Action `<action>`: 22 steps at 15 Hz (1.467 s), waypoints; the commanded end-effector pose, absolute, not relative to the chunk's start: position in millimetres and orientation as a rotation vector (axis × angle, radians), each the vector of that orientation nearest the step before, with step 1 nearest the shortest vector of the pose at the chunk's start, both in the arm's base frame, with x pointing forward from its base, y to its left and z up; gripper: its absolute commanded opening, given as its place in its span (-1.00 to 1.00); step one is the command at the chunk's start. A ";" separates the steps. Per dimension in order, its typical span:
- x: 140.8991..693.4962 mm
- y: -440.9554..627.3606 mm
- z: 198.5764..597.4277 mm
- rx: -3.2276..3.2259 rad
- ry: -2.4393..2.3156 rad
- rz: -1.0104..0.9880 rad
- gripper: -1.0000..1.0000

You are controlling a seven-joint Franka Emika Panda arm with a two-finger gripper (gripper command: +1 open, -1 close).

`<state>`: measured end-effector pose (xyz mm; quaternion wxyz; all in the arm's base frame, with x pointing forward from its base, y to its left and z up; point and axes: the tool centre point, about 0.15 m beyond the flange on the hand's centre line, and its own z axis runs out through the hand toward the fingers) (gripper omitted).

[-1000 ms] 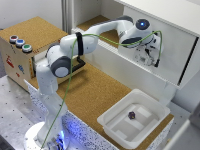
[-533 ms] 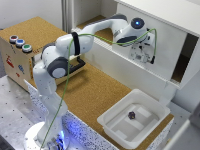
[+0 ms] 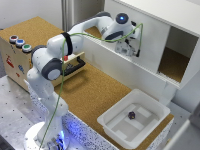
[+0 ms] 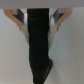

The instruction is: Move the sliding door to the left

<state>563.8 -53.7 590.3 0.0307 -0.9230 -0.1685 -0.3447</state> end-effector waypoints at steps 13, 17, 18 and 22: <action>547.8 169.7 582.9 -2.675 -0.933 -1.179 -1.00; 546.1 151.2 600.0 -2.806 -0.825 -1.208 1.00; 545.7 138.9 600.0 -2.839 -0.779 -1.206 1.00; 541.2 116.0 600.0 -2.869 -0.682 -1.217 1.00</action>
